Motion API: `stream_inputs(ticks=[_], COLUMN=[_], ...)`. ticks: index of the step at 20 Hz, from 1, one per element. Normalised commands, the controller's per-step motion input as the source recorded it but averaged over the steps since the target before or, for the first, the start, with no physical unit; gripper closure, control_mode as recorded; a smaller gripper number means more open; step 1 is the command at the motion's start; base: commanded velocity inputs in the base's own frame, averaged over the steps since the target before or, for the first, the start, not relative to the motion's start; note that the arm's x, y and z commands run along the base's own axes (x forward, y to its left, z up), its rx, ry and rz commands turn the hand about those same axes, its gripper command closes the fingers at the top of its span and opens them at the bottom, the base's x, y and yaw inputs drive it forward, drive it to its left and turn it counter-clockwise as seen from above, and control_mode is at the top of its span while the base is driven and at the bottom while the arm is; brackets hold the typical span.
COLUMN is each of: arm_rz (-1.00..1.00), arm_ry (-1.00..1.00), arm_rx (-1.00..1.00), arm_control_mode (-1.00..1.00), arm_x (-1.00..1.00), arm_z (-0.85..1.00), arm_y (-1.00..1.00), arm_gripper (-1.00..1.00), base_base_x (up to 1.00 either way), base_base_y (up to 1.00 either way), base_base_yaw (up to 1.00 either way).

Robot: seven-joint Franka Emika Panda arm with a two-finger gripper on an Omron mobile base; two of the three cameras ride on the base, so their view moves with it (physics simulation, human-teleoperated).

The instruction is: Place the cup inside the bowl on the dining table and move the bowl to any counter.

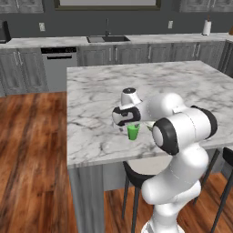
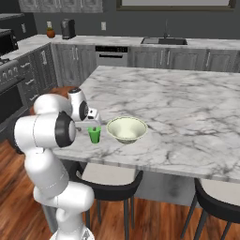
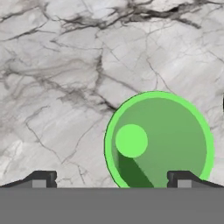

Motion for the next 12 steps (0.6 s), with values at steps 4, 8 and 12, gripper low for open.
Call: stream_inputs(ticks=[4,8,12], arm_rz=[0.0,0.0,0.0], arm_ry=[0.05,0.04,0.04], arm_rx=[0.0,0.0,0.0], arm_control_mode=[-1.0,-1.0,-1.0], arm_x=[0.05,0.06,0.06], arm_z=[-0.09,-0.08,-0.07], arm_y=[0.0,0.0,0.0], arm_gripper=[-1.0,-1.0,-1.0], base_base_x=[0.0,0.0,0.0], base_base_y=[0.0,0.0,0.0], base_base_yaw=[0.0,0.0,0.0])
